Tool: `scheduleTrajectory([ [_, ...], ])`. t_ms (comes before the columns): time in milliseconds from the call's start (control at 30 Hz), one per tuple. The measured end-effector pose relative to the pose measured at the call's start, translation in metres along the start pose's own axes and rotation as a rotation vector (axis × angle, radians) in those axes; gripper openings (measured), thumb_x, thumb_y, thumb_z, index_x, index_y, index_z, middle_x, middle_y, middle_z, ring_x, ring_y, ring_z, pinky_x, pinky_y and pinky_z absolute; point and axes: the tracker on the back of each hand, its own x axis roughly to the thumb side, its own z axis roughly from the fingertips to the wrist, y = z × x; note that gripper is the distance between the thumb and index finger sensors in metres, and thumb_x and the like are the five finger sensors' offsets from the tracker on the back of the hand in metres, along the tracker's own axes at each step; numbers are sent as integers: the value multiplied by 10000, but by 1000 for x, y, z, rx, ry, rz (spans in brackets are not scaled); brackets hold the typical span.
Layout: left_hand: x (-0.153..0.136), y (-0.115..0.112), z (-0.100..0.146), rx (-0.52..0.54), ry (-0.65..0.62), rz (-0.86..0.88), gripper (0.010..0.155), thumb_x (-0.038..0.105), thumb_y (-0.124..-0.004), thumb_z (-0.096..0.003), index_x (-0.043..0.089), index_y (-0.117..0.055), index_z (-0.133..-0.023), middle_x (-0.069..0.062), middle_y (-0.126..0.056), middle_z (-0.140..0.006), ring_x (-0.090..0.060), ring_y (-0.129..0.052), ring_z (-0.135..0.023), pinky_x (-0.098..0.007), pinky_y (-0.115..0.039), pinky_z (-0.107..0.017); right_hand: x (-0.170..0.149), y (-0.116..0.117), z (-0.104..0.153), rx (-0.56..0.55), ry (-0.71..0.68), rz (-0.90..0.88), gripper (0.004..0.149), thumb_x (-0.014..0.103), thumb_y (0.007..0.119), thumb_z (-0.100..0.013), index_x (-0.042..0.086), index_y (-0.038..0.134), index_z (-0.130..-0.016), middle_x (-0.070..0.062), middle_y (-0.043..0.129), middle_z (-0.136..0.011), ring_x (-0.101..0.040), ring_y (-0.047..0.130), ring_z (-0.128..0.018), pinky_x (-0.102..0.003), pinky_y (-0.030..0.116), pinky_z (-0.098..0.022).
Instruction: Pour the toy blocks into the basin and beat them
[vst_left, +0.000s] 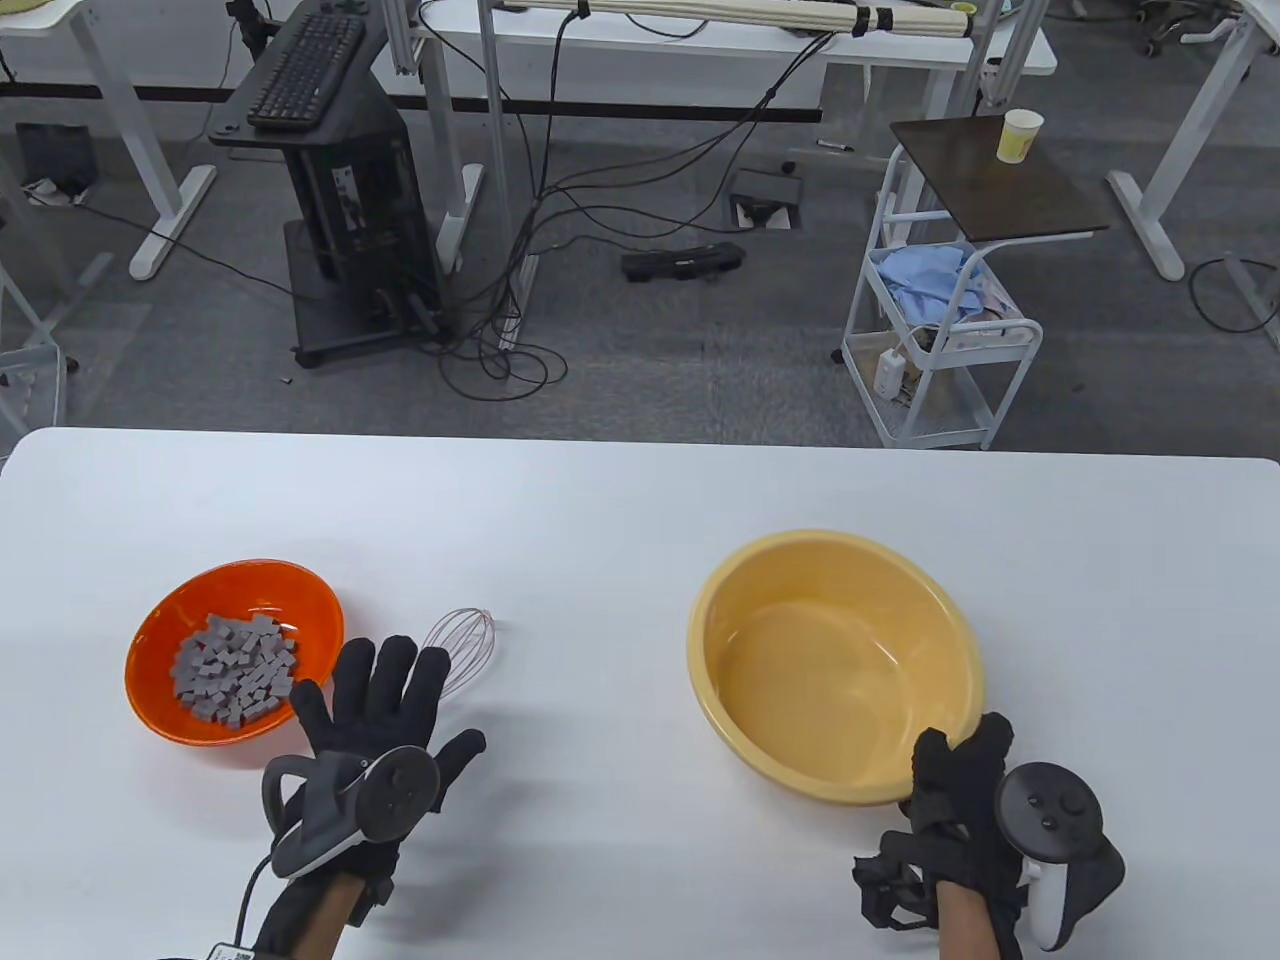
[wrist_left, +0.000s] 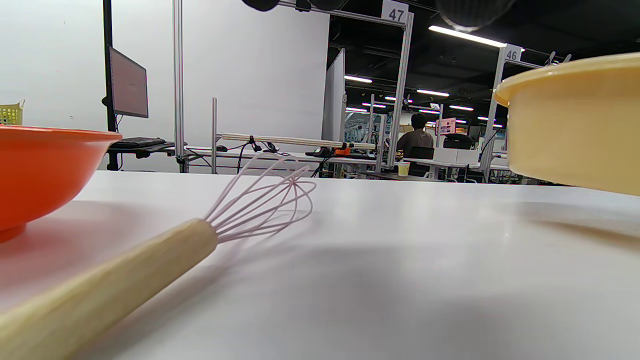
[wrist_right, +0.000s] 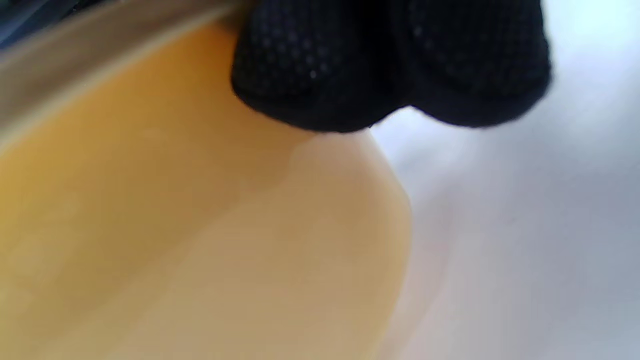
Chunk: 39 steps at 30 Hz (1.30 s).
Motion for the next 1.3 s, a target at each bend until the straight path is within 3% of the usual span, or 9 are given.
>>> scheduleTrajectory([
  [367, -5, 1, 0, 3, 21, 8, 764, 580, -511, -671, 106, -284, -1225, -320, -265, -1279, -656, -230, -1131, -910, -242, -634, 39, 56, 26, 225, -159, 50, 691, 197, 692, -685, -237, 293, -1046, -314, 852, -632, -233, 974, -311, -411, 911, -278],
  [800, -25, 6, 0, 30, 89, 47, 747, 560, -506, -678, 97, -288, -1222, -320, -299, -1275, -638, -295, -1141, -896, -316, -664, 34, 91, 34, 390, -178, 44, 693, 201, 673, -692, -238, 271, -1046, -326, 838, -667, -259, 983, -351, -434, 911, -314],
  [1000, -43, 10, 3, 65, 152, 90, 741, 549, -518, -678, 83, -313, -1216, -309, -352, -1269, -616, -388, -1143, -867, -402, -690, 29, 89, 30, 443, -175, 21, 718, 297, 623, -728, -209, 257, -1082, -367, 772, -796, -375, 946, -456, -520, 839, -404],
  [1300, -88, 19, 14, 167, 372, 172, 719, 495, -557, -689, 41, -337, -1201, -326, -405, -1241, -593, -515, -1107, -813, -505, -697, 30, 58, 21, 260, -275, 153, 684, 393, 597, -741, -71, 326, -1165, -453, 510, -1055, -647, 696, -820, -750, 606, -609],
])
